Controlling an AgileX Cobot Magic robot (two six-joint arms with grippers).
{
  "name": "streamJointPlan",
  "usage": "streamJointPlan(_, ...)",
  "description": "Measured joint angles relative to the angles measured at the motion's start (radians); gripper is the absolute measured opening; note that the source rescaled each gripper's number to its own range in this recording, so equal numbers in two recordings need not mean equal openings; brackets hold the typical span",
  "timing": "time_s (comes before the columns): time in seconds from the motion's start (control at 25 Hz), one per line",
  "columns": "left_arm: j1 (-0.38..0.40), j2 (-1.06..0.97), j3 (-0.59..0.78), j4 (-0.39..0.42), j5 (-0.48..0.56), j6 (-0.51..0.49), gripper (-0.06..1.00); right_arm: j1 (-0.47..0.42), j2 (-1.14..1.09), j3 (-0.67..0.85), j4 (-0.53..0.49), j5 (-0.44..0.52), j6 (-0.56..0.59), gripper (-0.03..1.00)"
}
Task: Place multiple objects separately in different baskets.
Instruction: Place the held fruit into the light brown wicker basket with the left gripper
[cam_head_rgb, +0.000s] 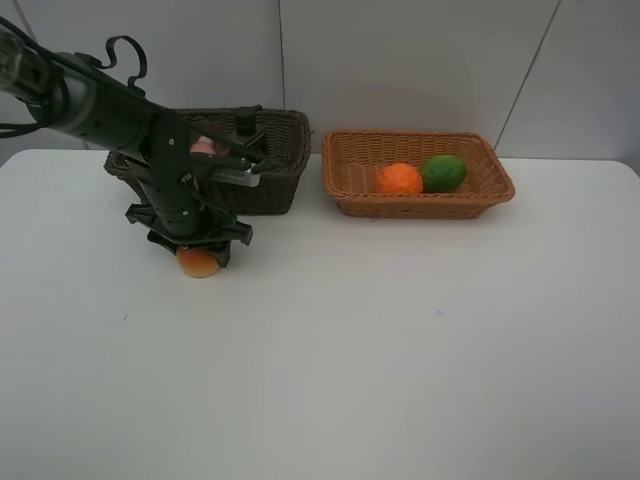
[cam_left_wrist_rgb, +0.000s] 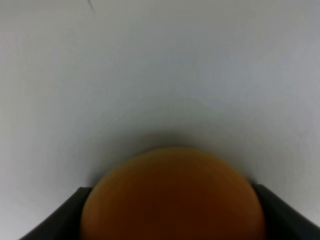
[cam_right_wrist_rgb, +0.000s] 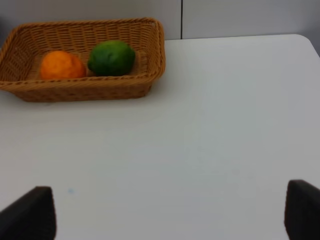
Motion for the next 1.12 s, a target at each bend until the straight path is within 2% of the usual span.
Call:
streamJointPlan(0.44, 0.000, -0.080, 0.000, 0.000, 0.020, -0.003, 0.75, 0.000, 0.000, 0.000, 0.000, 0.000, 0.000, 0.97)
streamJointPlan(0.76, -0.007, -0.170, 0.000, -0.036, 0.060, -0.003, 0.75, 0.000, 0.000, 0.000, 0.000, 0.000, 0.000, 0.97)
streamJointPlan(0.92, -0.059, -0.182, -0.025, -0.038, 0.092, -0.001, 0.75, 0.000, 0.000, 0.000, 0.000, 0.000, 0.000, 0.97)
streamJointPlan(1.12, -0.155, -0.182, -0.134, -0.042, 0.115, 0.023, 0.75, 0.000, 0.000, 0.000, 0.000, 0.000, 0.000, 0.97)
